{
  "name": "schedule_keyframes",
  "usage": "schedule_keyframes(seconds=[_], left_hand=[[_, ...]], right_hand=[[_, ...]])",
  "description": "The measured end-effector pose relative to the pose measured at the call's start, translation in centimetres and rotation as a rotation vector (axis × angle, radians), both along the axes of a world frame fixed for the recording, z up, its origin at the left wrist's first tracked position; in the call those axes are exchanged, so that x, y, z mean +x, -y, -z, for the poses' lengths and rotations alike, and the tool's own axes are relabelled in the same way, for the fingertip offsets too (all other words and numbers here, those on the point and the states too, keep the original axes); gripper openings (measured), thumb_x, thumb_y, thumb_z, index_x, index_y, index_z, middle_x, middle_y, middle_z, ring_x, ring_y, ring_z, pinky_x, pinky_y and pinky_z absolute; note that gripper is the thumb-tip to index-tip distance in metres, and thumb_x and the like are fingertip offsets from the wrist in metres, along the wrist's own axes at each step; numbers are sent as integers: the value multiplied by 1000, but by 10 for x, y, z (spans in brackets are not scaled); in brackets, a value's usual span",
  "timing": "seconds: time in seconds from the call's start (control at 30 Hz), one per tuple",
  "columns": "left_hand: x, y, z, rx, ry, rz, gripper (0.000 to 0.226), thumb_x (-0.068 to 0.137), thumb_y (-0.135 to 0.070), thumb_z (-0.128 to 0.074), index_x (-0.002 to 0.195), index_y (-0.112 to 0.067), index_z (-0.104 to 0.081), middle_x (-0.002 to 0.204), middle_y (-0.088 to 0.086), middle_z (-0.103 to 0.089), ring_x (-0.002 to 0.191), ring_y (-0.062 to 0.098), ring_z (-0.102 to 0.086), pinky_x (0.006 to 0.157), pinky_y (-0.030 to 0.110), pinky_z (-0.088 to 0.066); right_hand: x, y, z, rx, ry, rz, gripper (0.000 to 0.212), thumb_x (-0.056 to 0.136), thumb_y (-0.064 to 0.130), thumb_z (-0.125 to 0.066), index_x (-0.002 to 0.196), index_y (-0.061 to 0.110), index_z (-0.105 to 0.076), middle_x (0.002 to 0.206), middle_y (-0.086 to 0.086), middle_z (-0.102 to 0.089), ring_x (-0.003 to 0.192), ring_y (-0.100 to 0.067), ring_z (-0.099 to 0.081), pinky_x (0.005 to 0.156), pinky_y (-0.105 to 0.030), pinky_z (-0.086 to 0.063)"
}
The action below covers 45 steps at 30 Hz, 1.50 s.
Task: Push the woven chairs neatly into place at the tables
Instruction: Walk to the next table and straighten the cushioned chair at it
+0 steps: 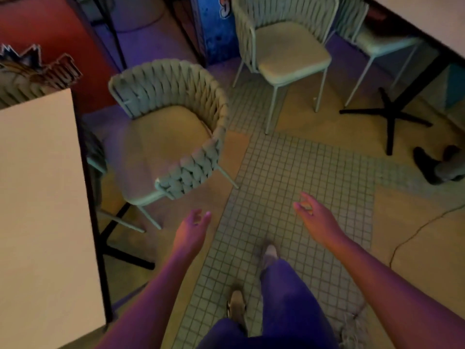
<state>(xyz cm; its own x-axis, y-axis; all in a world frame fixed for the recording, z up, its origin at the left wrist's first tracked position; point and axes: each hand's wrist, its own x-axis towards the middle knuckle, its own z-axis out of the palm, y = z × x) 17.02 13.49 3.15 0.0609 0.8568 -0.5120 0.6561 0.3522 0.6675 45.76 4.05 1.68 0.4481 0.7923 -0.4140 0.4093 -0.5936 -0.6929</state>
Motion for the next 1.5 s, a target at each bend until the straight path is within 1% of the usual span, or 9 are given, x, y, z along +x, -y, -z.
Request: schedule_keyframes(seconds=[0.23, 0.37, 0.5, 0.6, 0.73, 0.83, 1.0, 1.23, 1.5], left_hand=[[83, -144, 13, 44, -32, -199, 55, 91, -45, -54, 135, -12, -51, 131, 13, -60, 117, 28, -57, 99, 45, -46], [111, -204, 20, 36, -56, -349, 56, 90, -47, -54, 132, -10, -53, 129, 15, -61, 117, 29, -57, 98, 42, -45], [112, -235, 25, 4, -148, -567, 54, 91, -42, -50, 134, -8, -51, 136, 20, -53, 122, 36, -50, 100, 42, -39], [101, -246, 33, 22, -284, -945, 57, 88, -40, -52, 137, -12, -42, 142, 19, -38, 121, 42, -46, 96, 47, -40], [90, -267, 53, -46, -250, -1327, 67, 83, -44, -55, 138, -12, -38, 140, 20, -38, 120, 43, -46, 94, 53, -41], [90, -288, 62, -130, -220, -1549, 66, 84, -41, -57, 137, -9, -35, 134, 24, -38, 114, 48, -50, 91, 51, -42], [84, -317, 66, -206, -209, -1742, 58, 83, -36, -57, 131, -10, -39, 130, 25, -38, 112, 48, -51, 94, 51, -44], [83, -329, 78, -263, -171, -2034, 72, 84, -35, -59, 145, -12, -30, 143, 24, -34, 124, 46, -44, 103, 47, -38], [109, -308, 104, -361, -157, -2102, 70, 81, -38, -63, 143, -17, -37, 136, 22, -52, 119, 42, -53, 97, 48, -46]], right_hand=[[99, -209, 1, 47, 3, -180, 60, 92, 51, -49, 145, 26, -37, 142, -6, -52, 119, -20, -57, 84, -26, -41], [130, -311, -10, 41, 19, -337, 59, 92, 48, -51, 145, 24, -38, 140, -7, -53, 123, -21, -55, 100, -36, -43], [129, -420, -13, 25, 47, -537, 59, 91, 46, -53, 144, 24, -39, 138, -9, -55, 120, -22, -56, 100, -38, -44], [112, -504, -8, 39, 37, -667, 60, 90, 45, -55, 144, 24, -39, 138, -10, -55, 118, -23, -58, 99, -40, -46], [75, -601, 0, 70, 4, -803, 60, 91, 40, -57, 144, 21, -39, 139, -11, -53, 119, -22, -57, 92, -27, -41], [43, -658, 2, 41, 15, -942, 59, 90, 43, -56, 143, 25, -39, 140, -9, -52, 121, -21, -56, 99, -36, -44], [-9, -724, 10, 23, 41, -1118, 59, 89, 36, -61, 142, 19, -42, 137, -16, -53, 120, -26, -56, 104, -44, -43], [-89, -812, 43, 73, 242, -1427, 63, 87, 37, -62, 143, 18, -40, 142, -14, -50, 129, -29, -49, 107, -45, -38], [-137, -905, 71, 174, 513, -1535, 75, 81, 15, -69, 146, 10, -33, 139, -29, -43, 125, -45, -46, 101, -46, -39]])
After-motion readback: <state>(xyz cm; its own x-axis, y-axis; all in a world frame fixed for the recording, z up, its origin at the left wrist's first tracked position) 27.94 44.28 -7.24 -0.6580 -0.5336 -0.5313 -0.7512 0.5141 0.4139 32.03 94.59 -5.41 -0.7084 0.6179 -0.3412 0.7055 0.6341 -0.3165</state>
